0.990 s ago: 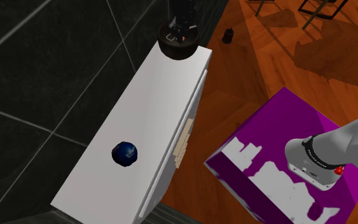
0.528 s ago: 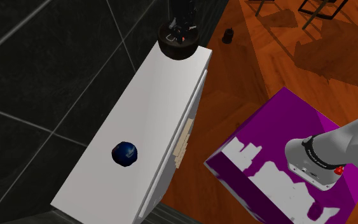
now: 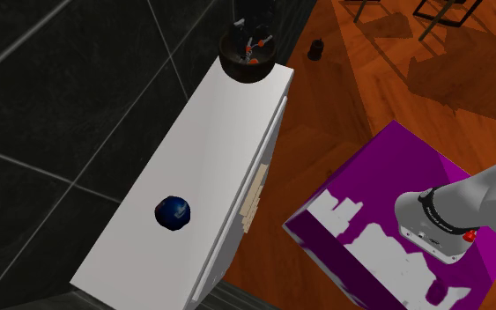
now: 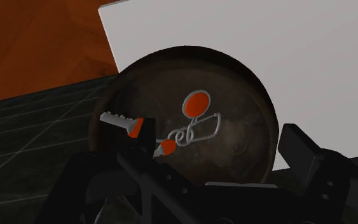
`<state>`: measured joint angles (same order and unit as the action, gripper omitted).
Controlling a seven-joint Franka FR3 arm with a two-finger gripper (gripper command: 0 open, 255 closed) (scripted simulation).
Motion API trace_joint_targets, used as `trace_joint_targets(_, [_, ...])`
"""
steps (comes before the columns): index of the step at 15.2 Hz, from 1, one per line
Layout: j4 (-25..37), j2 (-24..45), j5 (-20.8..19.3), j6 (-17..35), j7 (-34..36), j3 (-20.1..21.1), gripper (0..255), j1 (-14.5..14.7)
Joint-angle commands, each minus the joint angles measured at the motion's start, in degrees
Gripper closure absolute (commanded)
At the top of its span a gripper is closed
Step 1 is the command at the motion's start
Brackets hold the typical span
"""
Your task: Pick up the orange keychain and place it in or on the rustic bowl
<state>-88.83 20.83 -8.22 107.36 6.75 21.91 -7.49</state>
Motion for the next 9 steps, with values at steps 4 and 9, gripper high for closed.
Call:
trace_joint_targets(4, [5.13, -0.04, 0.14, -5.16, -0.14, 0.18, 0, 0.43])
trace_joint_targets(9, [5.15, -0.03, 0.14, -5.16, -0.14, 0.18, 0, 0.43])
